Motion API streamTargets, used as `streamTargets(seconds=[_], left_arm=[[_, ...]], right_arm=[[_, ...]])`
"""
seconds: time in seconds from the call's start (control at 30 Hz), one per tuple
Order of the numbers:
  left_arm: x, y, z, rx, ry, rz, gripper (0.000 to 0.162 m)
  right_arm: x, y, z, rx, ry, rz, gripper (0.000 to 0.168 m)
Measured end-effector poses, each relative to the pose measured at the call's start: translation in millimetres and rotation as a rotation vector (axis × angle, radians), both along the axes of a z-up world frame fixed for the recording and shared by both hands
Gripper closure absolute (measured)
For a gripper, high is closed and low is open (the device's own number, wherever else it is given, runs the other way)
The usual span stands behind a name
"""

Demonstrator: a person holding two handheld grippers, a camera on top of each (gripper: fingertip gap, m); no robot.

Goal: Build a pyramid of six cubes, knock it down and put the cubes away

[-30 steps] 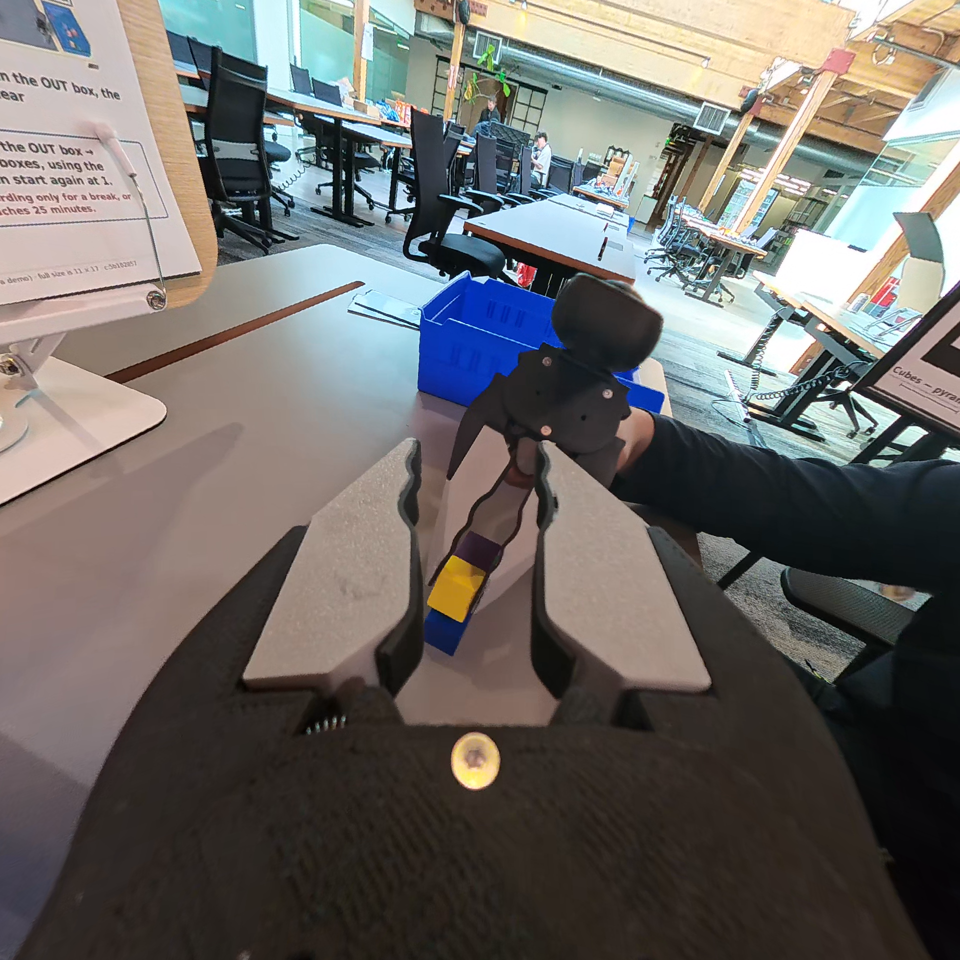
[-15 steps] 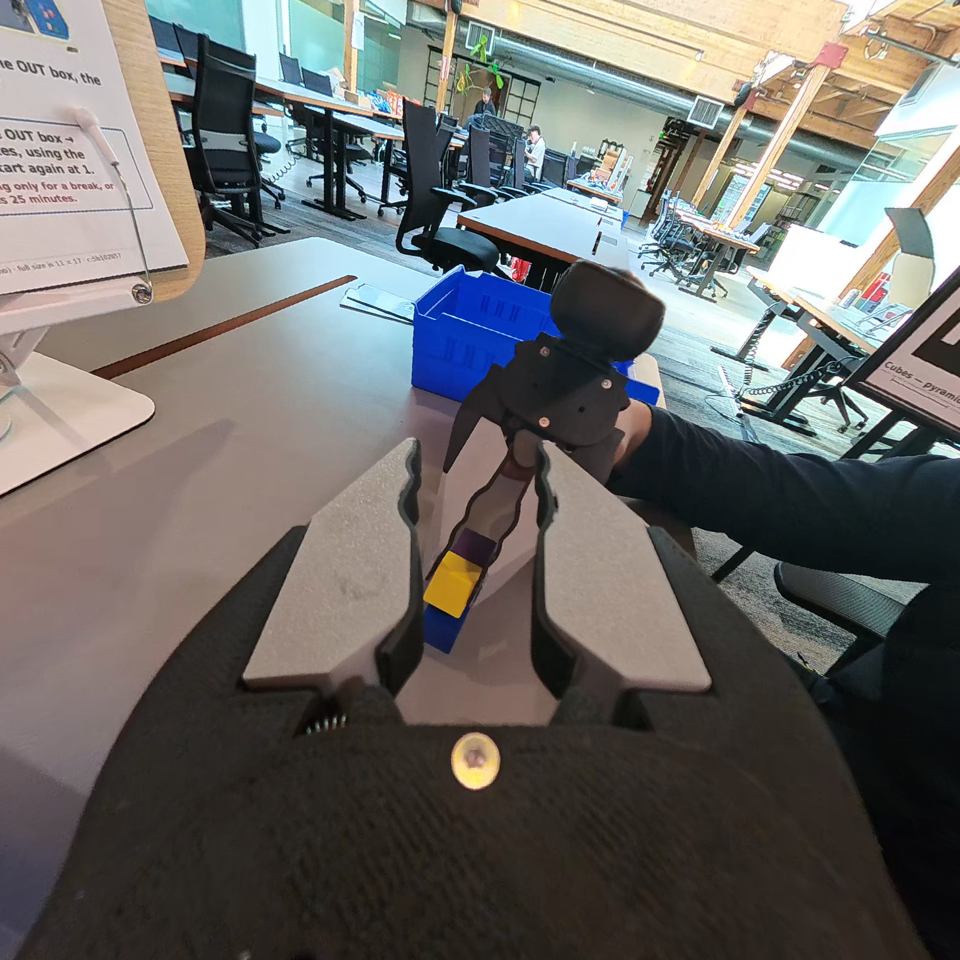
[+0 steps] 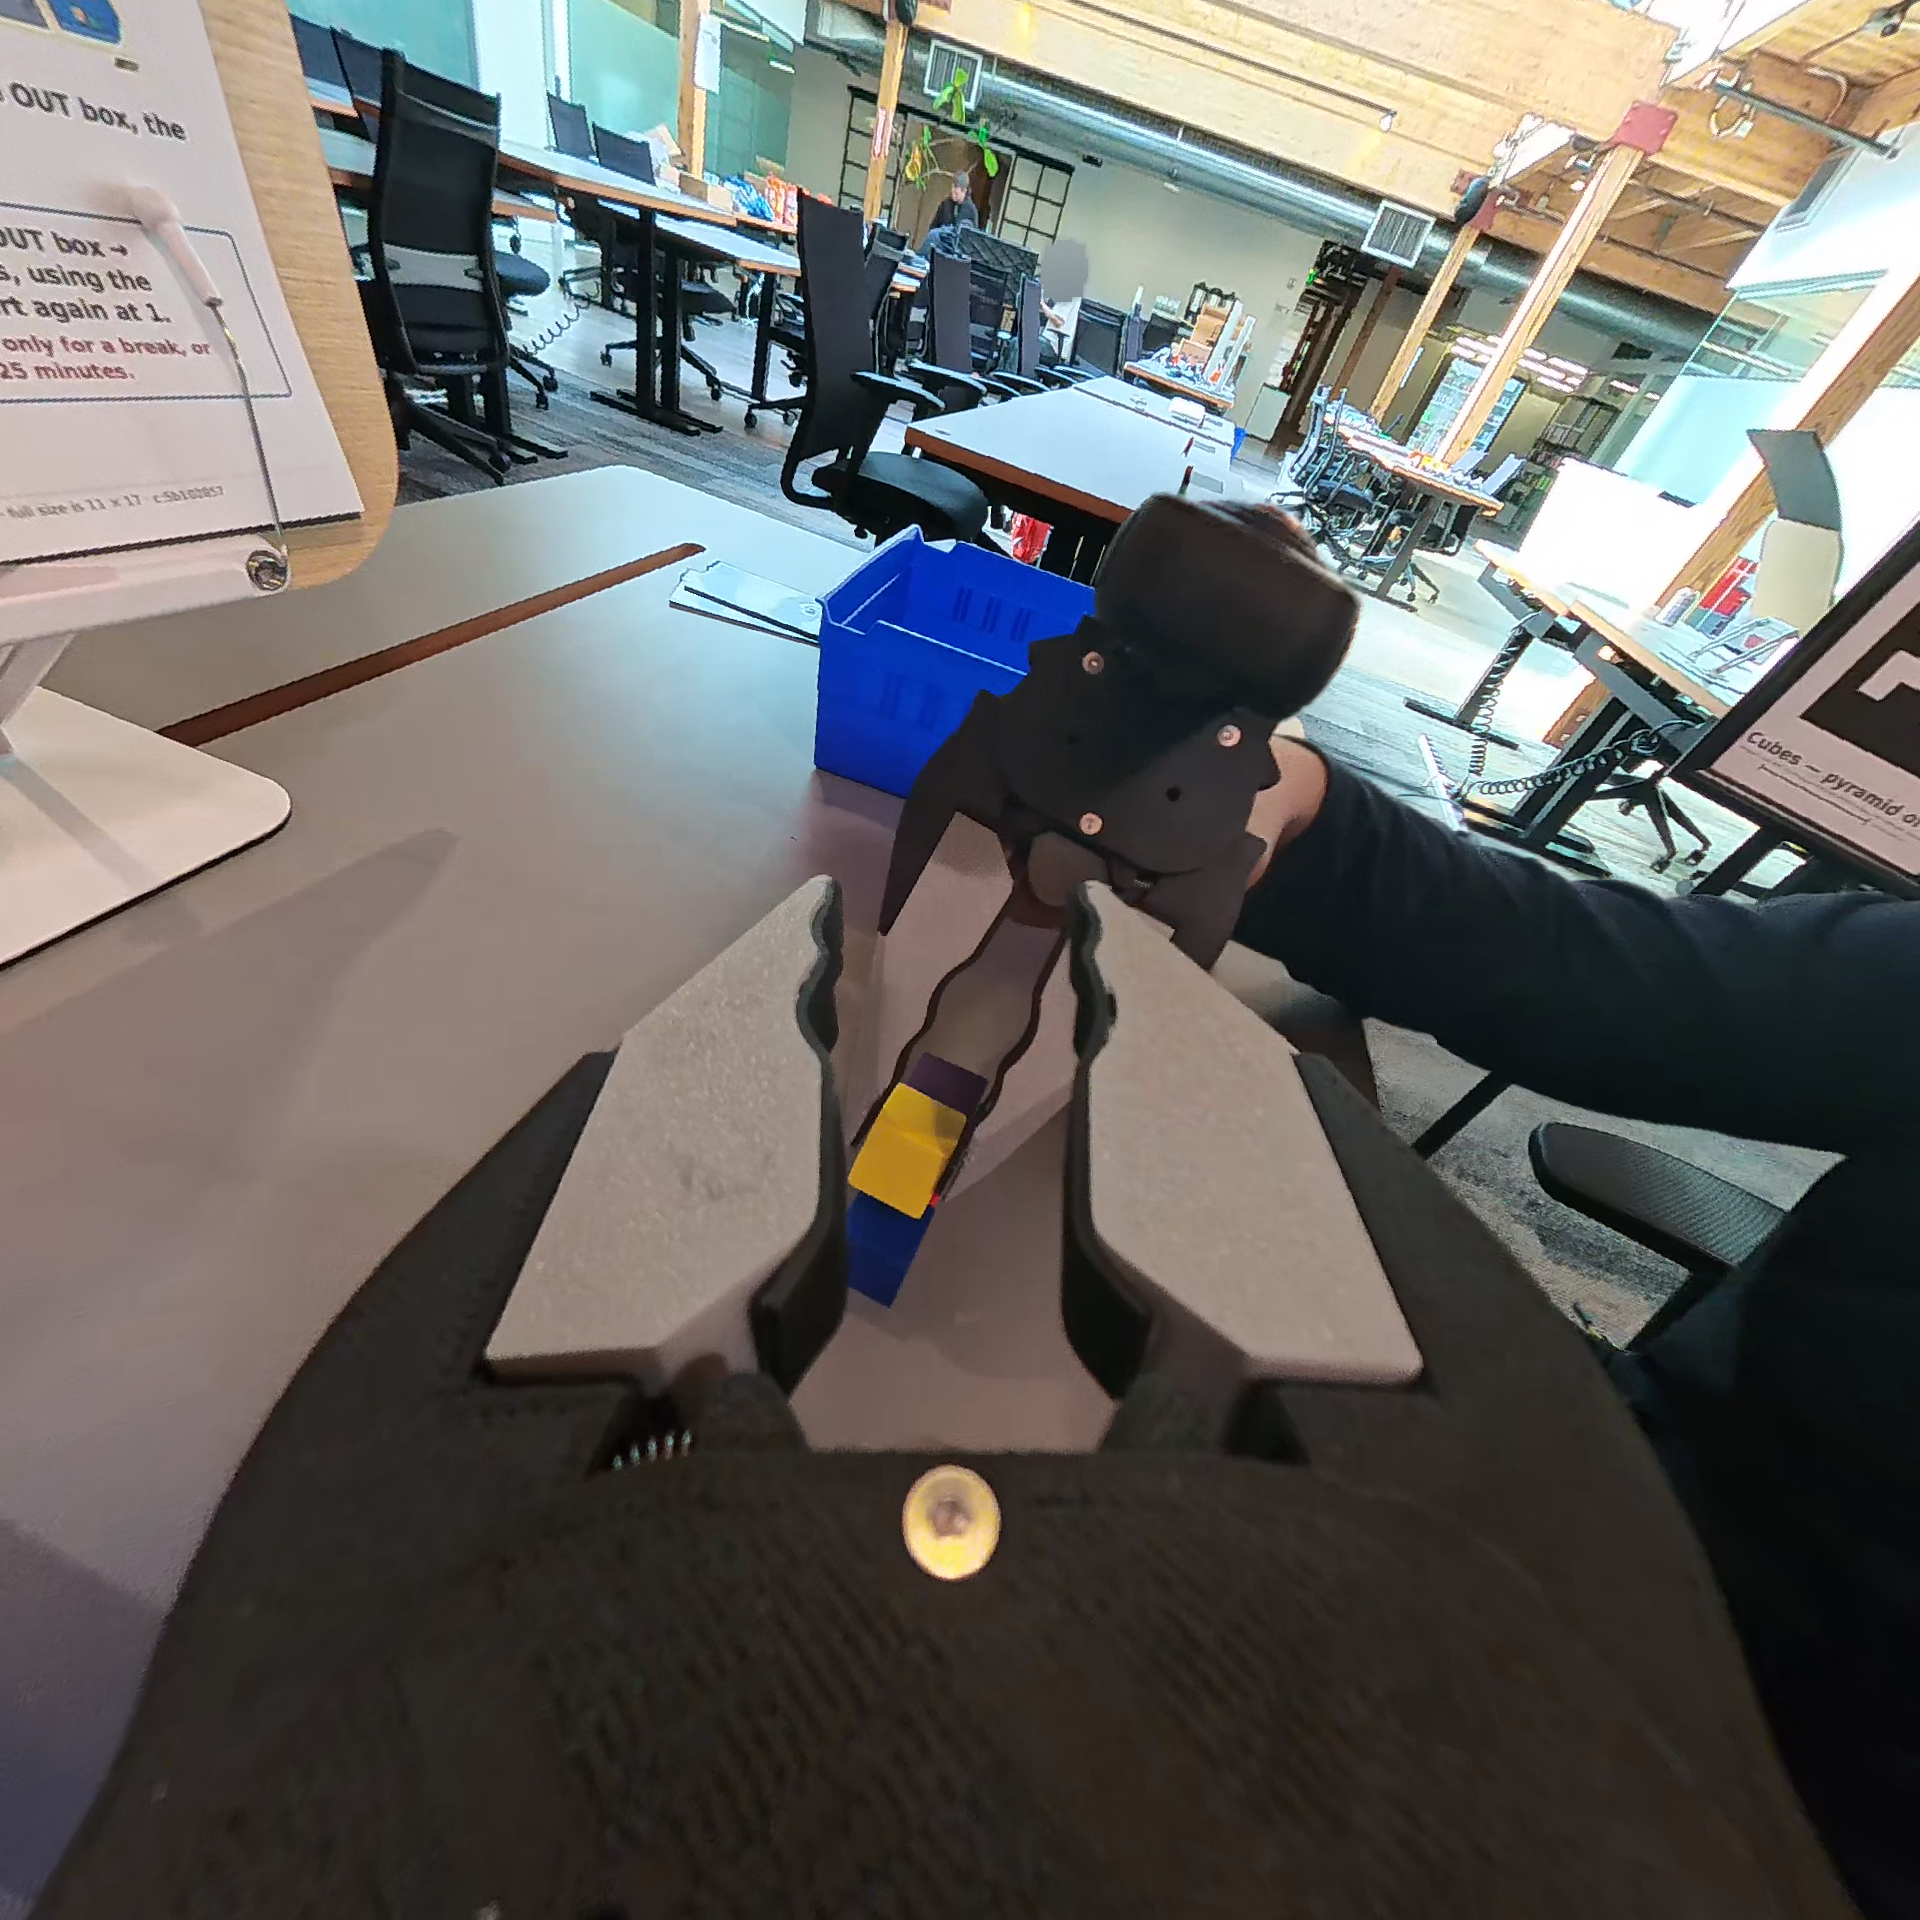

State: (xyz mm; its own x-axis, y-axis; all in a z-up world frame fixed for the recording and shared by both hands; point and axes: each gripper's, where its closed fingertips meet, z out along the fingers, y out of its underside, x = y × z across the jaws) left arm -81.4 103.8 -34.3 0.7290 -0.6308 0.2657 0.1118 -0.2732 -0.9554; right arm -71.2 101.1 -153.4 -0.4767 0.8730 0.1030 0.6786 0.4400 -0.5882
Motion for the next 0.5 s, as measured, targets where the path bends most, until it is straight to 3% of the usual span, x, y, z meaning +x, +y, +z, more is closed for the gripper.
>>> streamTargets(seconds=[0.5], left_arm=[[-0.6,-0.5,0.2,-0.002,-0.004,-0.003,0.12]], right_arm=[[0.9,-0.5,-11.5,0.039,-0.12,0.013,0.144]])
